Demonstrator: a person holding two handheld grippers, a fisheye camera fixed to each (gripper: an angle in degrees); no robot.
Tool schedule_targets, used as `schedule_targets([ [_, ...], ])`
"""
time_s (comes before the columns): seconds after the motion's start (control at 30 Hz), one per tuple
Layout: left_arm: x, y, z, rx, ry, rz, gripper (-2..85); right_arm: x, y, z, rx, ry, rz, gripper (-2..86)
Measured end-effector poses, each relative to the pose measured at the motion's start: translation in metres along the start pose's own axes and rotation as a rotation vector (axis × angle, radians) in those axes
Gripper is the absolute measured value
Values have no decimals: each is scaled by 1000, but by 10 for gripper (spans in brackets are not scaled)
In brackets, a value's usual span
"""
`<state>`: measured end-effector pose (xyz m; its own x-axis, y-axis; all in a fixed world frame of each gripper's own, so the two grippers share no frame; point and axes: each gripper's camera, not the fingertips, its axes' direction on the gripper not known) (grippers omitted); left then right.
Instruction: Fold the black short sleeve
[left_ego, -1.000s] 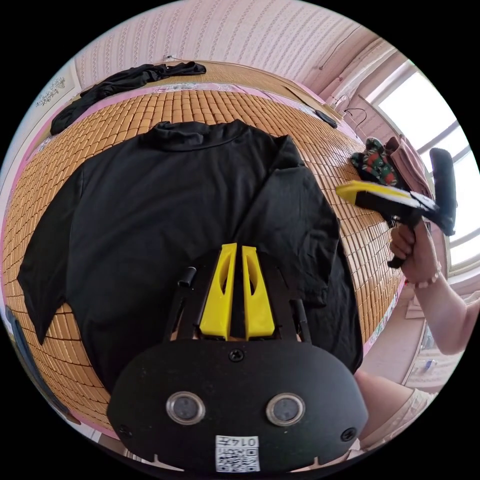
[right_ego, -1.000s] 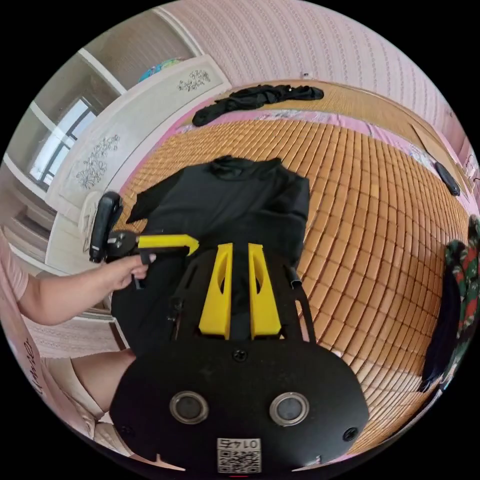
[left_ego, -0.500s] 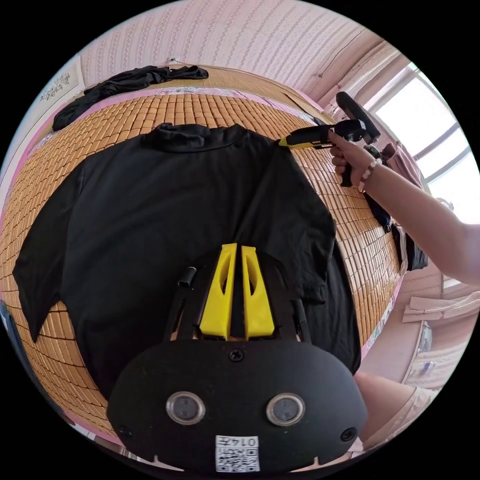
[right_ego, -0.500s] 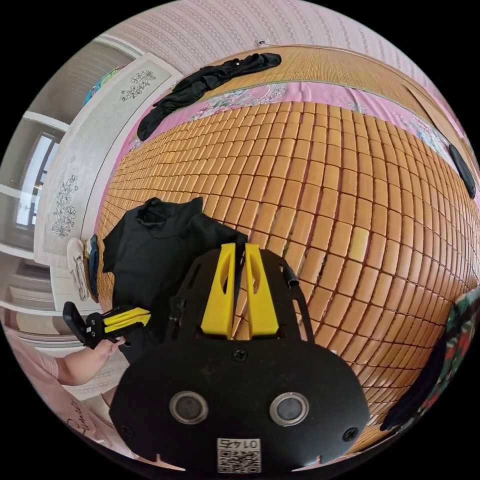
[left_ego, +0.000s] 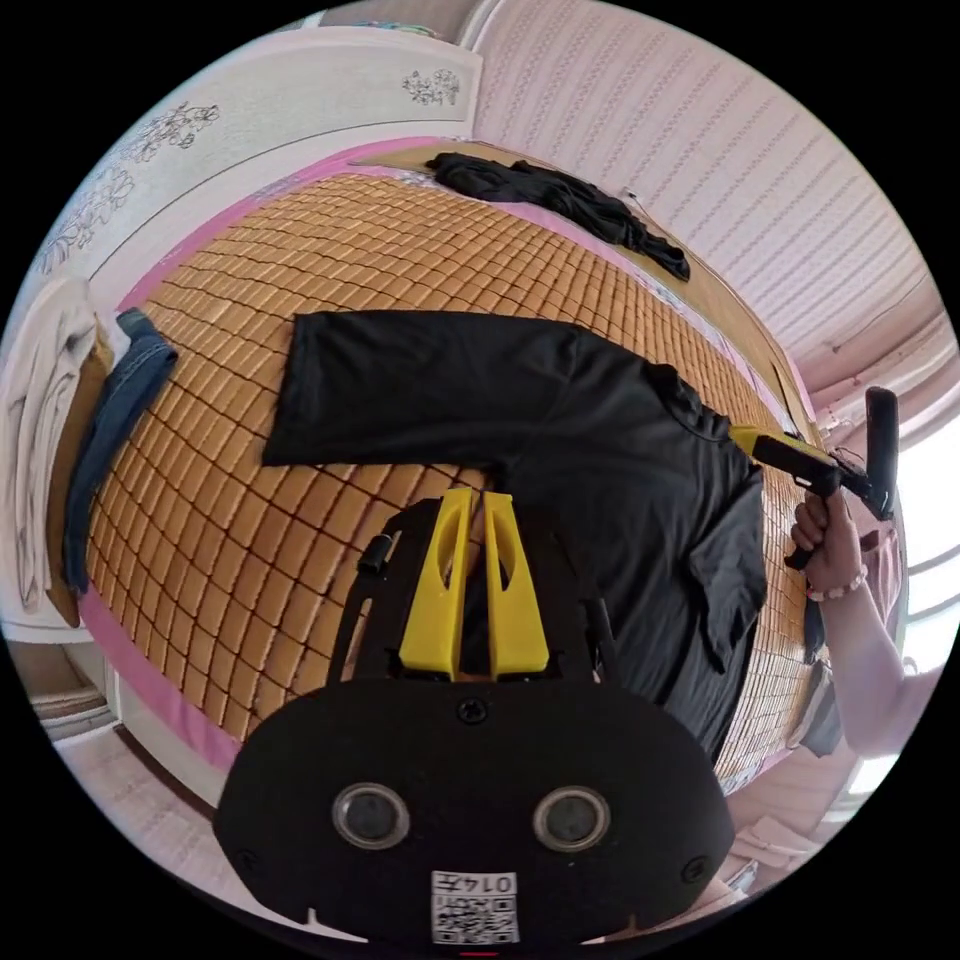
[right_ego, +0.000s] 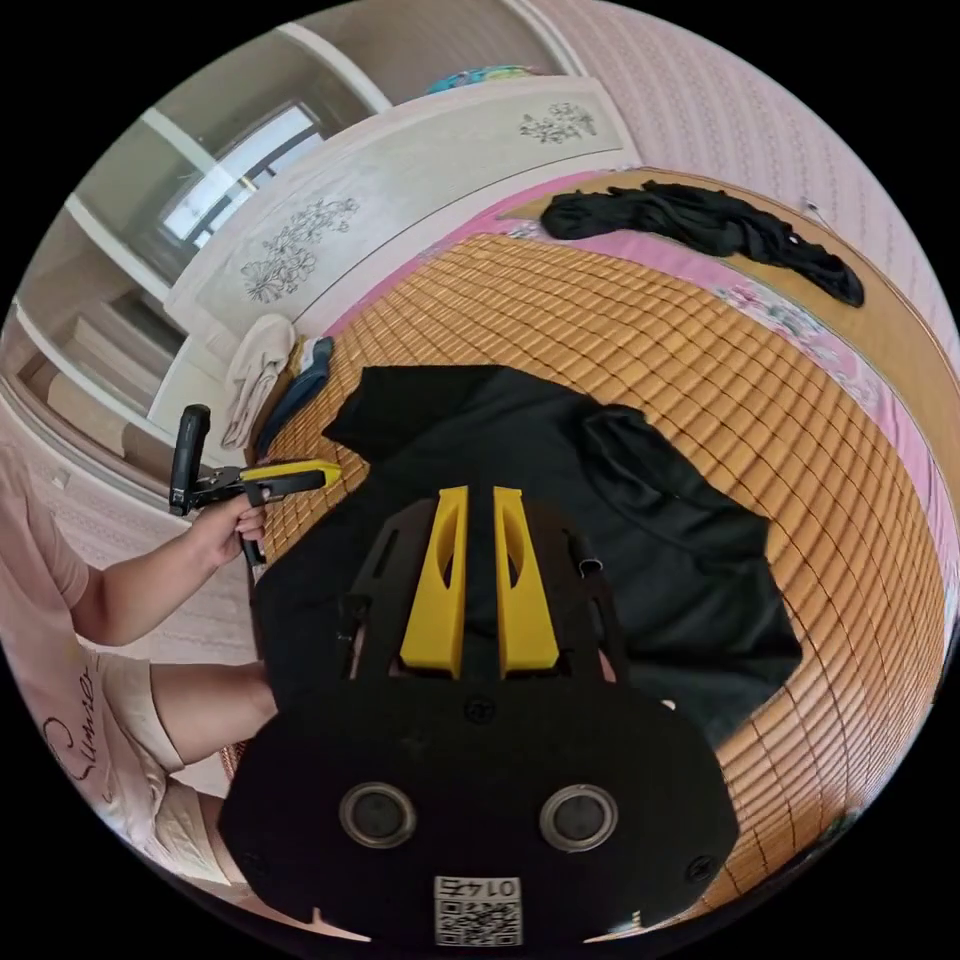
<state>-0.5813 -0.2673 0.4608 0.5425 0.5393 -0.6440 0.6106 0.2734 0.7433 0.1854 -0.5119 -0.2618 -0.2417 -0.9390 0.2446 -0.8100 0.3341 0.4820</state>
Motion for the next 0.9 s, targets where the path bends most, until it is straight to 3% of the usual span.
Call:
schedule_targets([
  [0.23,-109,-24,-68,152,-107,-195,65,-151,-94,123,-106,-72,-199,67],
  [0.43,-165,-52,-65,46,-11,-174,75,-210,-168,216,-152,-7,-168,85],
  [0.63,-181,-60,-90,35,73,-90,56,-219,-223,293,-206,8,22,124],
  [0.77,-192,-59,-106,38,150,-112,40,-215,-227,304,-192,204,58,15],
  [0.9,-195,-55,-122,39,193,-75,5,-184,-220,269,-187,33,77,1],
])
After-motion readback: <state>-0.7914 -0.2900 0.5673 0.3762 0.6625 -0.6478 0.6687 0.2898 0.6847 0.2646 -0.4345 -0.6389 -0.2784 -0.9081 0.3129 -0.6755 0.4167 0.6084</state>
